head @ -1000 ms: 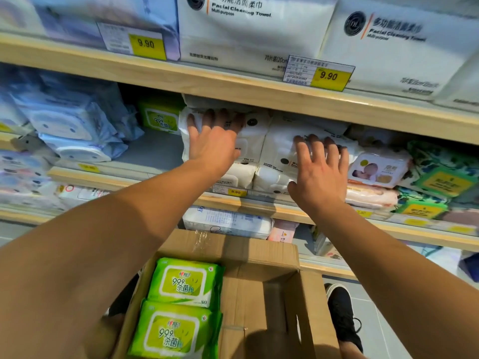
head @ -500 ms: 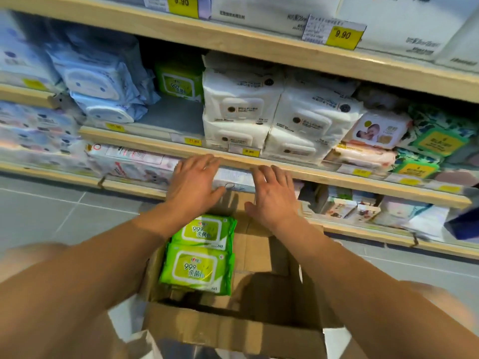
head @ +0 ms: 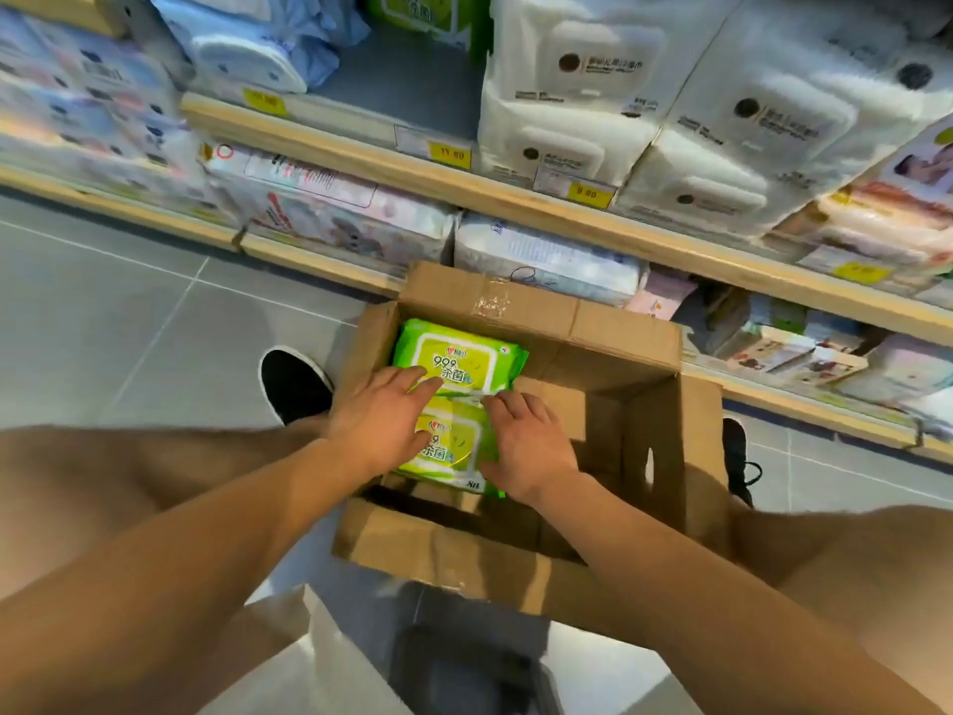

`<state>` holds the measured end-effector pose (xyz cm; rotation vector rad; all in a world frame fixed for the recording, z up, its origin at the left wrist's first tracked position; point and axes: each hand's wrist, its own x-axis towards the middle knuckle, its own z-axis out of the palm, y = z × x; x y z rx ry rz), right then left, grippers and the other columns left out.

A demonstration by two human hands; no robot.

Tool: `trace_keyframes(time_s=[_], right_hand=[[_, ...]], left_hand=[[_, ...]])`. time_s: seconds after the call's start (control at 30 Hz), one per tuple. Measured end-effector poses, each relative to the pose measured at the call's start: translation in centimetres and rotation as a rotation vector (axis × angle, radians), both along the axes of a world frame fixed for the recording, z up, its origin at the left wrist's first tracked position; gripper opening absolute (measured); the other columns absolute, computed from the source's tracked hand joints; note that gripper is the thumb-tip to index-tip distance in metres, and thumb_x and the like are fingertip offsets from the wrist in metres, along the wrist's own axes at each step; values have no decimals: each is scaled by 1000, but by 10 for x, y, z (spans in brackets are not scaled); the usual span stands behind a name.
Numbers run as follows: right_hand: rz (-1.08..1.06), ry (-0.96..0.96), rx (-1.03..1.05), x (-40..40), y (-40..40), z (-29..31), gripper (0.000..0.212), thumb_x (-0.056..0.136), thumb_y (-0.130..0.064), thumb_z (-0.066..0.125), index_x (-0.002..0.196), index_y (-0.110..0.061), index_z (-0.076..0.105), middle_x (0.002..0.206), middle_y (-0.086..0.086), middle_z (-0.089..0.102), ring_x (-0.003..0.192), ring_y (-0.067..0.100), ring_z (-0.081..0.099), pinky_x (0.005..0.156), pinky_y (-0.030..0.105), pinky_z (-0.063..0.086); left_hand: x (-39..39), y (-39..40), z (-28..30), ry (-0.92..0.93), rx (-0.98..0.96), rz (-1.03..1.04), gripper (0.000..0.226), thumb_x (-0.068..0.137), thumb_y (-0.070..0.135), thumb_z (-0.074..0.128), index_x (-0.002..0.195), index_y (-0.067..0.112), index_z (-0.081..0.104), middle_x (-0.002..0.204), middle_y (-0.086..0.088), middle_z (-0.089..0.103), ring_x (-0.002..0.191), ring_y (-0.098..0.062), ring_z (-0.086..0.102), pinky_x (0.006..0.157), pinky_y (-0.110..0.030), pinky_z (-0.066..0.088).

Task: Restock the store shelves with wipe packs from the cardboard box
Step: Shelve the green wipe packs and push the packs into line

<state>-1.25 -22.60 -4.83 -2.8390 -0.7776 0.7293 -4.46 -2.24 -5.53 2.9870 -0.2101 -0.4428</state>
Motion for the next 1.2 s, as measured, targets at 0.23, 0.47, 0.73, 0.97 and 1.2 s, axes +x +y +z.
trace_keyframes(time_s=[0.23, 0.47, 0.73, 0.97, 1.2], right_hand=[[34, 101, -51, 2, 2, -31, 75, 83, -43, 66, 146, -20, 29, 145, 3, 34, 136, 29, 30, 112, 41, 29], [109, 149, -66, 17, 25, -41, 89, 76, -51, 72, 146, -20, 26, 143, 5, 34, 130, 29, 36, 106, 41, 36], [69, 431, -95, 25, 66, -67, 120, 61, -57, 81, 151, -13, 15, 145, 11, 40, 131, 31, 42, 105, 41, 40], [150, 193, -70, 12, 32, -48, 109, 66, -58, 75, 151, -24, 15, 143, 5, 39, 130, 31, 39, 103, 44, 36], [94, 65, -110, 13, -65, -15, 106, 64, -58, 74, 149, -28, 19, 138, 2, 45, 124, 29, 42, 102, 43, 33]], left_hand=[[1, 15, -40, 149, 182, -96, 99, 74, 60, 63, 150, 23, 11, 153, -3, 24, 140, -25, 21, 113, -44, 10], [-9, 18, -50, 43, 124, -122, 99, 48, 53, 83, 131, 15, 44, 123, -8, 47, 115, -32, 43, 110, -50, 20], [-33, 36, -55, -247, 26, -167, 38, 73, 30, 50, 106, 16, 61, 98, -8, 57, 94, -33, 55, 100, -52, 33], [7, 34, -35, -253, -265, 55, 53, 73, 54, 54, 109, 18, 67, 102, -5, 61, 98, -30, 54, 89, -41, 40], [61, -7, -44, -118, -198, 8, 67, 77, 35, 69, 137, 16, 48, 137, -13, 49, 122, -37, 45, 99, -49, 42]])
